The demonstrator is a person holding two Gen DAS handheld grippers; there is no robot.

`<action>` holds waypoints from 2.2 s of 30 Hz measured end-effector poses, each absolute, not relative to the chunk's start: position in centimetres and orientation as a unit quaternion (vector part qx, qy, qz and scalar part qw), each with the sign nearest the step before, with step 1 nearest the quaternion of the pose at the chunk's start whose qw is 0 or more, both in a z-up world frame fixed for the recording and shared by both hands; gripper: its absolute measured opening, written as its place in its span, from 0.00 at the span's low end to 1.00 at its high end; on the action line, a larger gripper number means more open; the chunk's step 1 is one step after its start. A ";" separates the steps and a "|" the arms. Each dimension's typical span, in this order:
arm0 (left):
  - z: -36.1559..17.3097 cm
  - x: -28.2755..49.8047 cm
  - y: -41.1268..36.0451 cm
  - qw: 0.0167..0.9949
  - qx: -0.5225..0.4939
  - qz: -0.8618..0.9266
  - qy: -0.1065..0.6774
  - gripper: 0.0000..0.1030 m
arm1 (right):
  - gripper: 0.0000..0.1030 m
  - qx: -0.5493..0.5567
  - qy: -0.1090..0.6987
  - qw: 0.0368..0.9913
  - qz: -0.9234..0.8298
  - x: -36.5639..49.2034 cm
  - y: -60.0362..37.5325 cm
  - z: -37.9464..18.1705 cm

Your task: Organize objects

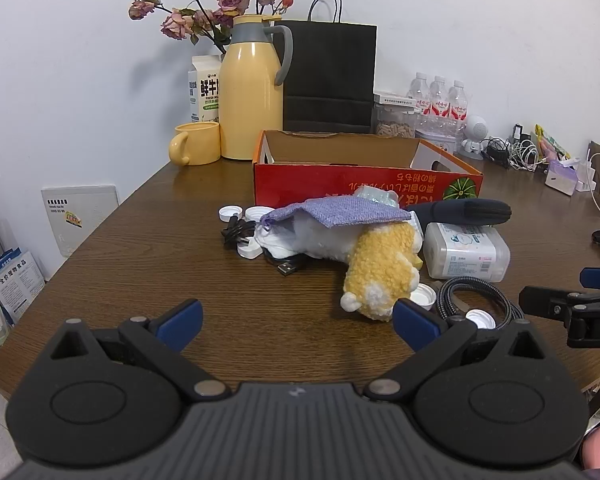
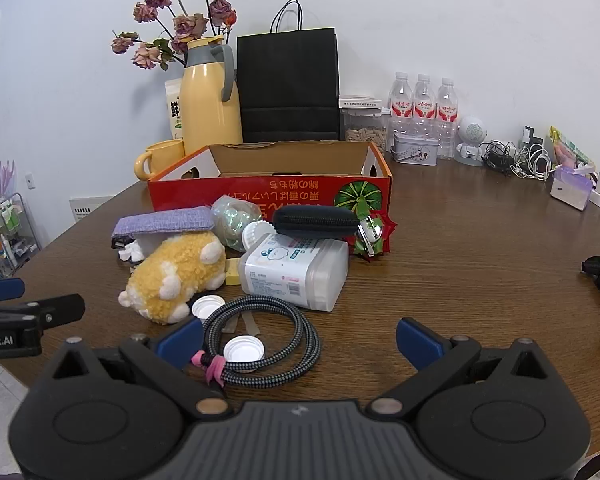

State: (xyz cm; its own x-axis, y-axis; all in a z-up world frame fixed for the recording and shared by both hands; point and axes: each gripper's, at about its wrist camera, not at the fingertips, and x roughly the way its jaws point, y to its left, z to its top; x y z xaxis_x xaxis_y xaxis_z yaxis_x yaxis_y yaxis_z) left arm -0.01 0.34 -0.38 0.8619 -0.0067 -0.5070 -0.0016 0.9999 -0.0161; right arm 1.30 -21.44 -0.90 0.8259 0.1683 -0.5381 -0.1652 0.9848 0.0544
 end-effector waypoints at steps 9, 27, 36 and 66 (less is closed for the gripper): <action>-0.4 0.0 0.4 0.965 -0.008 -0.001 0.263 1.00 | 1.00 0.003 0.282 0.956 0.087 1.3 -21.4 -0.8; -0.4 0.0 0.4 0.965 -0.008 -0.002 0.262 1.00 | 1.00 0.002 0.281 0.956 0.087 1.3 -21.4 -0.9; -0.4 -0.1 0.5 0.965 -0.008 -0.002 0.262 1.00 | 1.00 0.002 0.281 0.956 0.087 1.2 -21.3 -0.9; -1.2 0.0 1.2 0.963 -0.014 0.003 0.267 1.00 | 1.00 -0.007 0.288 0.953 0.096 1.6 -20.8 -1.3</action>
State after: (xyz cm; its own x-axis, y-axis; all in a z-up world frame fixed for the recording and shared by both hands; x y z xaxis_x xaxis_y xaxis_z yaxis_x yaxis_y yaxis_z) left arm 0.03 1.17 -1.20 0.8570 -0.0022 -0.5153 -0.0127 0.9996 -0.0255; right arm 1.55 -20.79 -1.31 0.8154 0.1787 -0.5506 -0.1867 0.9815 0.0422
